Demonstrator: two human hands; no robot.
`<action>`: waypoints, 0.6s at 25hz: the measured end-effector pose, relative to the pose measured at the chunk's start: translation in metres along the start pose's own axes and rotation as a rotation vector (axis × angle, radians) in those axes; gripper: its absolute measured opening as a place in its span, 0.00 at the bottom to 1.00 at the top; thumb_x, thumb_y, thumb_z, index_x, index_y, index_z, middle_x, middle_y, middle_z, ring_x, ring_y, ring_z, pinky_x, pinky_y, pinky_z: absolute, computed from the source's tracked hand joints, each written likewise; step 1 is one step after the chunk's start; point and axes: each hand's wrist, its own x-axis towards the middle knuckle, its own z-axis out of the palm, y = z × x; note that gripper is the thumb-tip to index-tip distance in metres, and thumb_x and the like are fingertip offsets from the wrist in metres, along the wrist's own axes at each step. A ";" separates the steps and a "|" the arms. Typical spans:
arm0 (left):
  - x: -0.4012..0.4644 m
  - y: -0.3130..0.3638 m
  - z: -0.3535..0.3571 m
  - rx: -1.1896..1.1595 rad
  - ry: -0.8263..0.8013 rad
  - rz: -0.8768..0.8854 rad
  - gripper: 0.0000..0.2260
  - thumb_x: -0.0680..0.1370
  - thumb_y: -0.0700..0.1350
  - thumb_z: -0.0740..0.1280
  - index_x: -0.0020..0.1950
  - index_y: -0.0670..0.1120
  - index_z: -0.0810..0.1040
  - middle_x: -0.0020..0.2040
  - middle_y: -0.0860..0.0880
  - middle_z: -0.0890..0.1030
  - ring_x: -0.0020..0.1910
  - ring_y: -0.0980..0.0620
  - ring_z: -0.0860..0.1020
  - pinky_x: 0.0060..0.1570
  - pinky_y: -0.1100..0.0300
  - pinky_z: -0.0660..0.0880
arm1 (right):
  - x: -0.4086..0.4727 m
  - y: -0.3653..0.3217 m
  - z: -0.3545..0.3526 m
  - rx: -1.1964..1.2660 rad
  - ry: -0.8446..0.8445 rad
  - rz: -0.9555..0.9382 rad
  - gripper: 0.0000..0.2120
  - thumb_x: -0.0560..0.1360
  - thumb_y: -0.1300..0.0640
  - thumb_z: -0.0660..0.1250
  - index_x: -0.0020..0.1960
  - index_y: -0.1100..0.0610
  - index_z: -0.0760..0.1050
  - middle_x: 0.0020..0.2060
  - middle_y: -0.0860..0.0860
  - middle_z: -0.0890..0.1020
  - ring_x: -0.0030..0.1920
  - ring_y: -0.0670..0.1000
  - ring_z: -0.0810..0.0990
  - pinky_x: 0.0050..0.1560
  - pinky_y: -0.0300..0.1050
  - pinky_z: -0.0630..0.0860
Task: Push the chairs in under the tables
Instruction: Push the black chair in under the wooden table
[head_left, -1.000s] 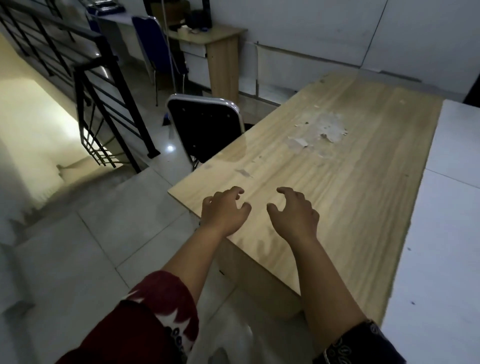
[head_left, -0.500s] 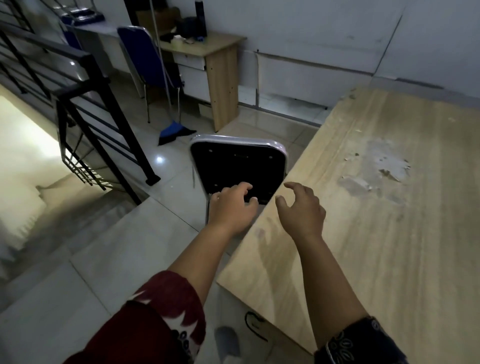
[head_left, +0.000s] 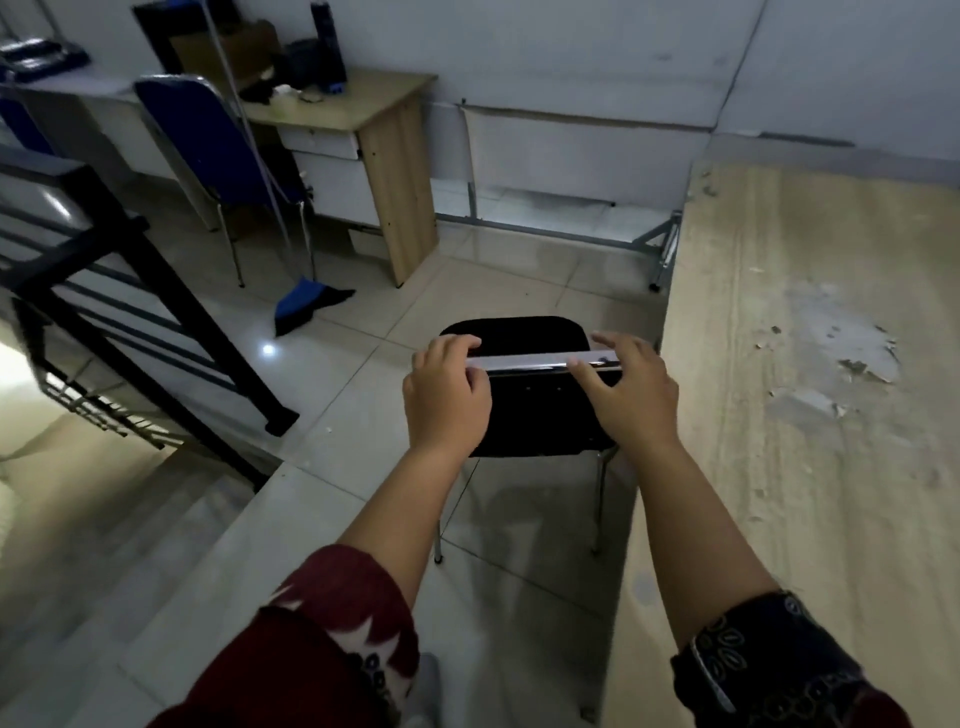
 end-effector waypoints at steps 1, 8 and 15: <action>0.013 -0.008 0.004 0.006 -0.034 0.020 0.11 0.77 0.40 0.60 0.57 0.46 0.76 0.56 0.47 0.78 0.56 0.48 0.71 0.54 0.55 0.65 | 0.005 0.000 0.009 -0.001 0.006 0.016 0.17 0.73 0.46 0.66 0.59 0.51 0.75 0.60 0.53 0.77 0.61 0.54 0.72 0.64 0.54 0.65; 0.058 -0.038 0.034 0.055 -0.247 0.205 0.13 0.79 0.45 0.57 0.41 0.41 0.76 0.39 0.43 0.79 0.40 0.43 0.75 0.42 0.51 0.69 | 0.022 -0.006 0.075 -0.287 0.242 0.105 0.17 0.75 0.44 0.60 0.40 0.55 0.78 0.42 0.52 0.82 0.52 0.55 0.75 0.65 0.56 0.59; 0.086 -0.039 0.046 0.039 -0.196 0.303 0.15 0.72 0.43 0.63 0.25 0.41 0.71 0.22 0.46 0.71 0.21 0.51 0.63 0.23 0.67 0.51 | 0.057 -0.001 0.080 -0.371 0.395 0.030 0.22 0.72 0.51 0.55 0.27 0.61 0.77 0.23 0.56 0.79 0.28 0.57 0.75 0.41 0.46 0.69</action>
